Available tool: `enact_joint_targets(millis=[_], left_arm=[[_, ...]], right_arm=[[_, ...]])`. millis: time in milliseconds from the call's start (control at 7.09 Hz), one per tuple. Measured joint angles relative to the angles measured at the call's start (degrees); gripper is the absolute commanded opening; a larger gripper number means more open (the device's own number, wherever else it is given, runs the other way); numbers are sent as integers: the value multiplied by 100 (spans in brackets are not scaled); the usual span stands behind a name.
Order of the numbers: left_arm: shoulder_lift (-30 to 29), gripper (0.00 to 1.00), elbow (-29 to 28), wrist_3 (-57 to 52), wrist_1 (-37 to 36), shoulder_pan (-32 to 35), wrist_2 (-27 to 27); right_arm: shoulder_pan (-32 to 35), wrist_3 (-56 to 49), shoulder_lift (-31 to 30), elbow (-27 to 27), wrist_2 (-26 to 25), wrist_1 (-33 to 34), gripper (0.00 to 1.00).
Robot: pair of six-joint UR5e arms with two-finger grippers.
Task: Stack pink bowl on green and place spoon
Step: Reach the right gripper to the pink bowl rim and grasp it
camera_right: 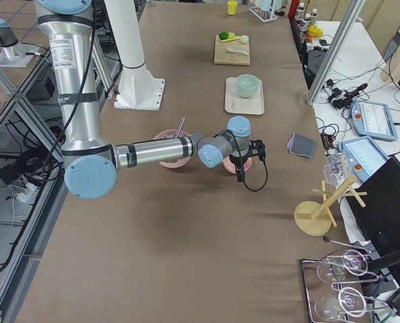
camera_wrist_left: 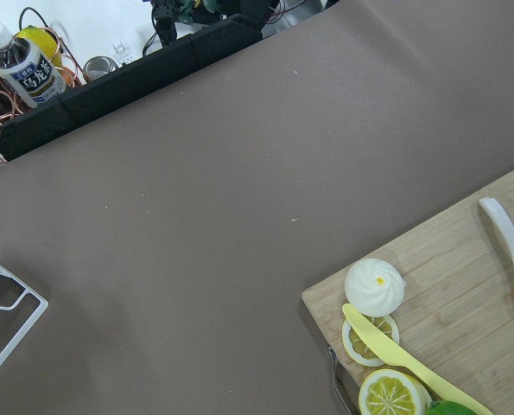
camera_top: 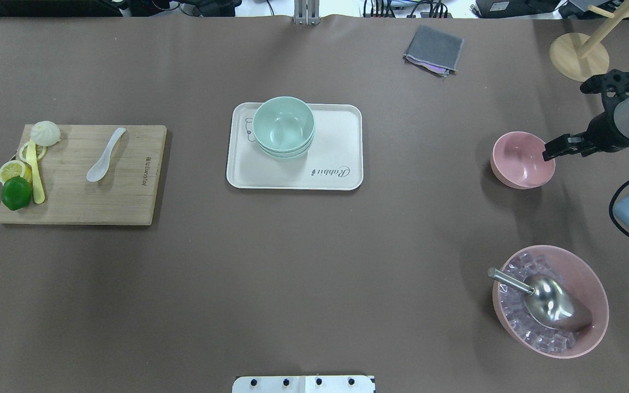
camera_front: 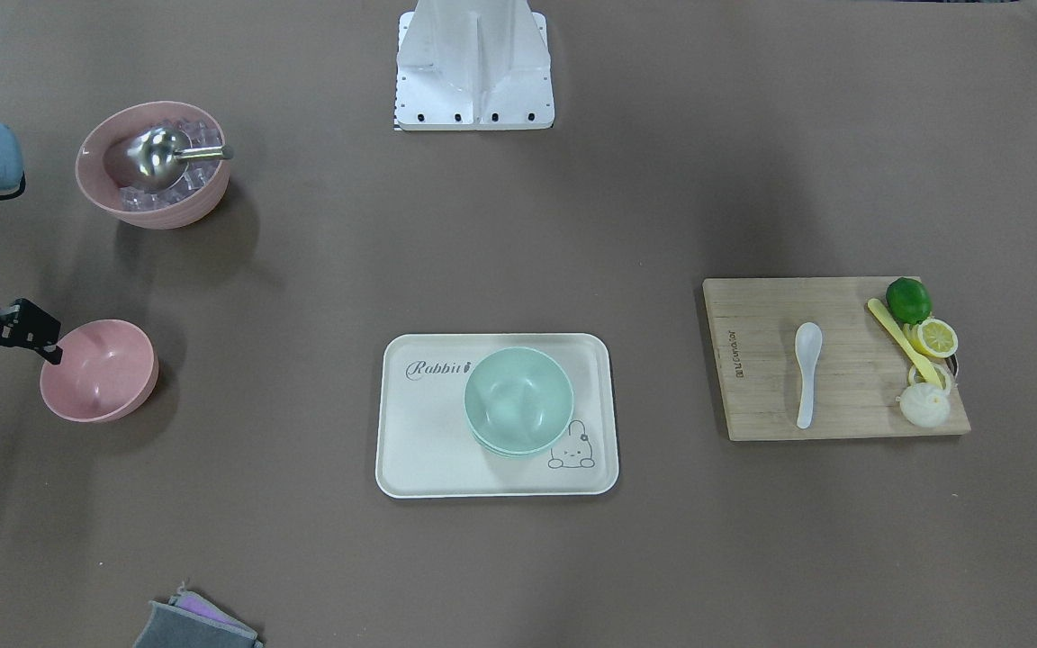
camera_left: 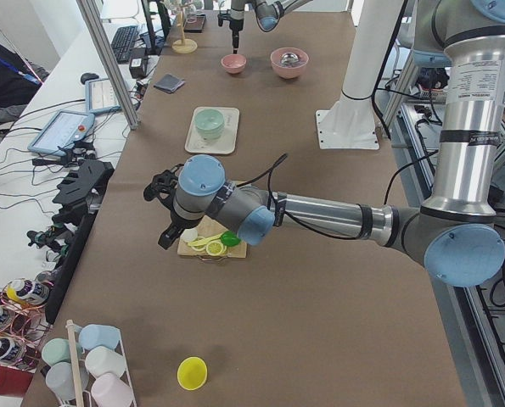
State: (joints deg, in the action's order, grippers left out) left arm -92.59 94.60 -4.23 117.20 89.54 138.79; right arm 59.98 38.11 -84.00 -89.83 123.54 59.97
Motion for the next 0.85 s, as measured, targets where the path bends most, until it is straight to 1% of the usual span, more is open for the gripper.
enact_joint_targets(millis=[141, 282, 423, 847], left_arm=[[2, 98, -1, 1, -2, -3, -1], [4, 98, -3, 1, -2, -6, -1], [4, 98, -9, 1, 2, -6, -1], [4, 98, -18, 1, 5, -7, 7]], right_arm=[[-75, 143, -17, 27, -58, -85, 22], [-107, 202, -46, 32, -75, -114, 3], [-114, 222, -68, 34, -75, -122, 0], [-117, 231, -73, 34, -58, -126, 0]])
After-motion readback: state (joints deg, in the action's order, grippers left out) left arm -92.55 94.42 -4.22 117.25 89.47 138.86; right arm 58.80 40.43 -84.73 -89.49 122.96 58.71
